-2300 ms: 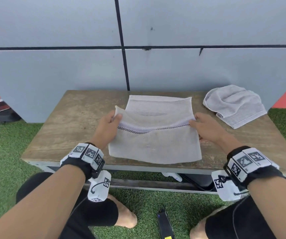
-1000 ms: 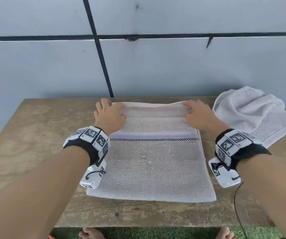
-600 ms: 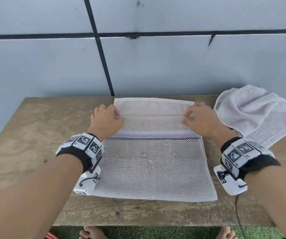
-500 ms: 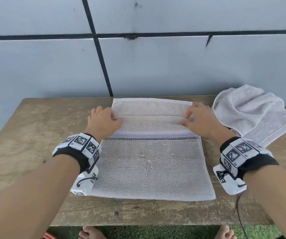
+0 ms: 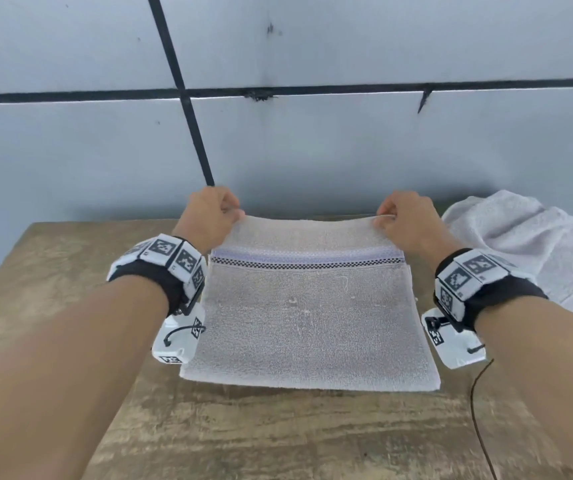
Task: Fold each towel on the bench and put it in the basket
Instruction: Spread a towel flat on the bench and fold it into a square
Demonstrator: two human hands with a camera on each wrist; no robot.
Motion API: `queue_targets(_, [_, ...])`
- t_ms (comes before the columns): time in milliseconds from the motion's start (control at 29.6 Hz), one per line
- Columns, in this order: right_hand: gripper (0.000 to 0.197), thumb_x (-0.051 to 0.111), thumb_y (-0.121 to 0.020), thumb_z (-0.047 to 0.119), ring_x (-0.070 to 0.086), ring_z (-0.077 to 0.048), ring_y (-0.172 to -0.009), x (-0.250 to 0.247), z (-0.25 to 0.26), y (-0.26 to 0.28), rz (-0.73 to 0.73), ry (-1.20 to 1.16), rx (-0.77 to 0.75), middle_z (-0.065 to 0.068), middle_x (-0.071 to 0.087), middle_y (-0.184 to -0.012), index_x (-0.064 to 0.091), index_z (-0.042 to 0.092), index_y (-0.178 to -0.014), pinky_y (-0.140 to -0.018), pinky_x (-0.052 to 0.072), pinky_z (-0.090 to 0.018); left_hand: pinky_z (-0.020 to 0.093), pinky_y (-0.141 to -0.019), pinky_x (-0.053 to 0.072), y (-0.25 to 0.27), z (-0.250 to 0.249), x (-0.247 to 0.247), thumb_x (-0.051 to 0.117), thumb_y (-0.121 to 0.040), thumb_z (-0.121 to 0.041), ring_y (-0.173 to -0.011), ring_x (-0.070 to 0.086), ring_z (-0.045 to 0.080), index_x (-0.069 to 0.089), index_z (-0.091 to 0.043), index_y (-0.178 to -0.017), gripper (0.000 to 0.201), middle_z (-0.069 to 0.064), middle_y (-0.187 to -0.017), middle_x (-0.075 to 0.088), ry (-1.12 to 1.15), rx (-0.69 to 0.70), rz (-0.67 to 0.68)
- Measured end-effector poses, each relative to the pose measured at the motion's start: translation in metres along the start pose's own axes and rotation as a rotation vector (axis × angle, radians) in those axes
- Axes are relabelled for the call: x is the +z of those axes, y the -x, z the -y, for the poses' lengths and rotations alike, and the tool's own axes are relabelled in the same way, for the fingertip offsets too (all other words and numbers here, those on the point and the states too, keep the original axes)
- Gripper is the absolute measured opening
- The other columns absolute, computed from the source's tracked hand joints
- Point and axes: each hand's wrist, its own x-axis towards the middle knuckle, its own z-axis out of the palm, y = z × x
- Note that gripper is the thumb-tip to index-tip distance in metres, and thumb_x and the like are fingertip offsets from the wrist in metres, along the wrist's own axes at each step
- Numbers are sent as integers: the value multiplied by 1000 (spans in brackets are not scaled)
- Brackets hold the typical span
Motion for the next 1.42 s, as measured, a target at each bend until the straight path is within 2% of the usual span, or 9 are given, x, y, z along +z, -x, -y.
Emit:
queue_targets(236, [16, 76, -87, 26, 55, -23, -89, 11, -11, 2, 27, 71, -34, -6, 60, -95, 64, 22, -77, -80, 40, -28, 35, -85, 50, 3, 24, 22, 68, -93, -20, -86, 58, 24, 68, -8, -77, 20, 8, -90, 59, -104, 46, -15])
queue_targets(371, [15, 76, -88, 22, 57, -20, -86, 7, -10, 9, 108, 85, -35, -3, 64, -94, 61, 22, -83, -74, 39, -27, 30, -93, 38, 6, 29, 22, 72, -90, -32, -101, 47, 17, 67, -13, -89, 20, 2, -103, 53, -147, 100, 122])
queue_targets(506, [16, 76, -87, 21, 59, -18, -74, 3, -4, 19, 169, 69, -49, -1, 66, -85, 61, 19, -83, -56, 40, -24, 26, -73, 42, 16, 27, 13, 72, -89, -36, -89, 56, 15, 64, -14, -87, 23, 0, -96, 59, -163, 90, 225])
queue_targets(607, [13, 76, -86, 17, 59, -20, -81, 0, 1, 35, 161, 27, -58, -2, 65, -90, 63, 18, -83, -65, 42, -27, 21, -57, 39, 29, 27, 8, 75, -87, -35, -78, 59, 15, 64, -16, -80, 24, -3, -85, 62, -173, 58, 226])
queue_targets(776, [17, 75, -84, 17, 60, -17, -76, -13, 7, 74, 91, -64, -138, 6, 66, -80, 63, 29, -78, -66, 45, -27, 22, -60, 39, 59, 23, -10, 81, -82, -29, -77, 57, 16, 65, -18, -75, 21, 0, -83, 63, -143, 77, 171])
queue_targets(945, [7, 72, -87, 14, 58, -10, -67, -33, 10, 133, 7, -169, -224, 8, 68, -74, 73, 21, -86, -61, 42, -23, 18, -57, 39, 98, 10, -39, 85, -77, -28, -69, 57, 7, 71, -18, -73, 18, -4, -77, 66, -143, 64, 200])
queue_targets(1114, [9, 72, -88, 12, 64, -18, -80, -45, 1, 184, -35, -222, -260, 6, 71, -82, 76, 19, -92, -71, 47, -25, 20, -62, 43, 137, 2, -68, 87, -74, -26, -67, 61, 6, 79, -16, -77, 13, -5, -72, 71, -75, 76, 208])
queue_targets(1249, [16, 71, -90, 11, 64, -14, -85, -44, 0, 218, 33, -275, -309, 6, 70, -93, 76, 24, -98, -78, 50, -32, 23, -69, 43, 161, -2, -68, 81, -81, -31, -78, 59, 10, 78, -20, -90, 16, -7, -87, 68, -315, 70, 332])
queue_targets(1417, [17, 75, -87, 9, 65, -20, -77, -35, 11, 241, 75, -367, -348, 5, 71, -85, 74, 24, -94, -76, 54, -39, 29, -86, 38, 196, -56, -37, 79, -80, -33, -101, 54, 19, 67, -23, -102, 26, -1, -104, 59, -187, 307, 298])
